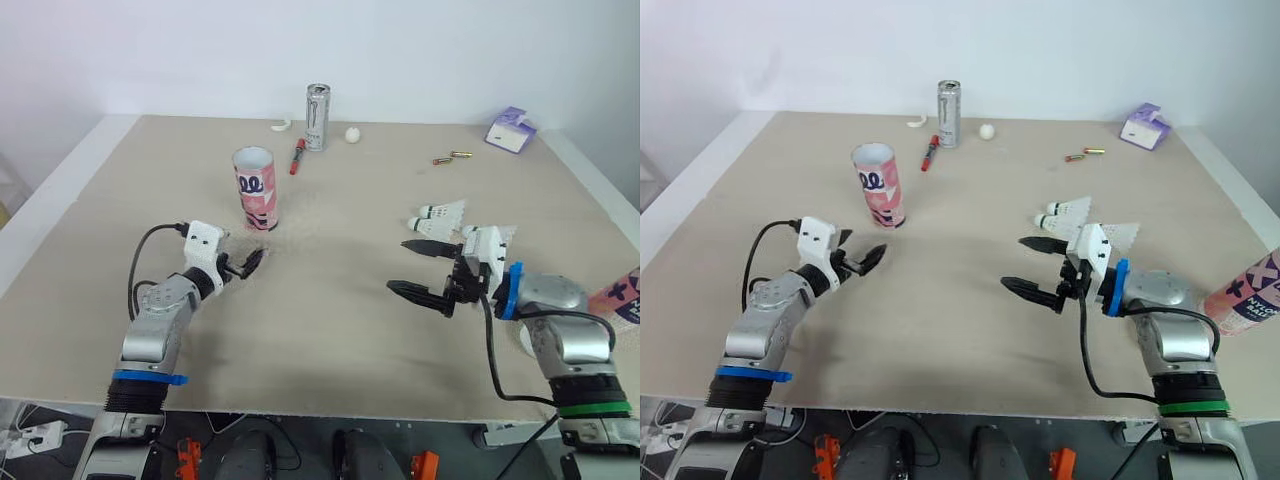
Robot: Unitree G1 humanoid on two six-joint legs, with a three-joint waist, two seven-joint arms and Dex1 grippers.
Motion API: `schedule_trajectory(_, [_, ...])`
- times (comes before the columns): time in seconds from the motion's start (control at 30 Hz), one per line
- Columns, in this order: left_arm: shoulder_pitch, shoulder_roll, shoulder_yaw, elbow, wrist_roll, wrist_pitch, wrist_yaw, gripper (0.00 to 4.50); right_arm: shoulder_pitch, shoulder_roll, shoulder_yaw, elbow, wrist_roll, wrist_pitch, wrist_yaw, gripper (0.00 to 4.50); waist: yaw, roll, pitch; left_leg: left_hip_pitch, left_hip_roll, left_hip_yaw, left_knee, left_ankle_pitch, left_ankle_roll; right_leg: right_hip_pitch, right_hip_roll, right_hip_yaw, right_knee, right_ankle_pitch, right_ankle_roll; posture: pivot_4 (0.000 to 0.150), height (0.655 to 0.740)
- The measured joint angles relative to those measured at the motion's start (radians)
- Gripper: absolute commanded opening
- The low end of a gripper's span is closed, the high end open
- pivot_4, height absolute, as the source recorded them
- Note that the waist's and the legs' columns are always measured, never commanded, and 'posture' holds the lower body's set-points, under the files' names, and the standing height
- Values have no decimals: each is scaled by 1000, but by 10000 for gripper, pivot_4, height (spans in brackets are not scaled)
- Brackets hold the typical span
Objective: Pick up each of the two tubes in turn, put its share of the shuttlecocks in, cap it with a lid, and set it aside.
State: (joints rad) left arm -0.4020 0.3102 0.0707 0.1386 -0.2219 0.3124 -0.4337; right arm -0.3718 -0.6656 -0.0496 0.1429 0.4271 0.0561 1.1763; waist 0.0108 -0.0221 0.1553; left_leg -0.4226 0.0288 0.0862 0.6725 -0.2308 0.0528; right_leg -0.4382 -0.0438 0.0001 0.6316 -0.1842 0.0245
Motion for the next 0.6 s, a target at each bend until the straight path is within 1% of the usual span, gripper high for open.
schedule_trajectory(0.23, [-116,-47,31,131,-16,1,53,45000,-26,12,4,41,-21,-28,2,44296,-2,-1,0,0,-1,2,1,1,-1,0,-2,1,0,1,0,1500,7400])
schedule_trajectory(0.6, [-274,-51,34,377,7,-57,34,45000,-27,15,4,46,-38,-42,-24,44296,-2,-1,0,0,0,2,0,1,-1,0,0,0,0,3,1,1500,7400])
